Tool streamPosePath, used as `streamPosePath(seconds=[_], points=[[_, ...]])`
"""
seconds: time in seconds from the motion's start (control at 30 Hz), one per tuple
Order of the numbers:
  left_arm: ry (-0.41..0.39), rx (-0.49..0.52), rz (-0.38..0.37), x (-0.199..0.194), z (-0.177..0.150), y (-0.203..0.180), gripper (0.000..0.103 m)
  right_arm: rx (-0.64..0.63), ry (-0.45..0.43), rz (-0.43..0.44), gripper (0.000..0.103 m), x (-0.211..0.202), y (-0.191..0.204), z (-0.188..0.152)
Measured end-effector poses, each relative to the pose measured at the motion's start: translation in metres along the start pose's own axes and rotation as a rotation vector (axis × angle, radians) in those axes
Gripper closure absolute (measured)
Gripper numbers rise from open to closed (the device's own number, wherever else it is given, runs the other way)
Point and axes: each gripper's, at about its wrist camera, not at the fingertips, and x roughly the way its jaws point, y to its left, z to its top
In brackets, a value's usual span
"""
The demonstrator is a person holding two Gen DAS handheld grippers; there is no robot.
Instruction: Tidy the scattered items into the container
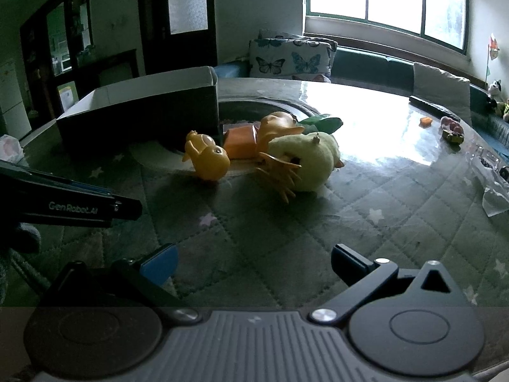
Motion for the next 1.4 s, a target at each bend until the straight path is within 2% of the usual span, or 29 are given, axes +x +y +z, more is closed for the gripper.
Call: streamPosePath(seconds=[1.4], points=[[0.019, 0.007, 0.000, 0.0047, 0.0076, -0.0001, 0.064, -0.011, -0.003, 0.022, 0.000, 0.0057, 0.0015, 0.0083]])
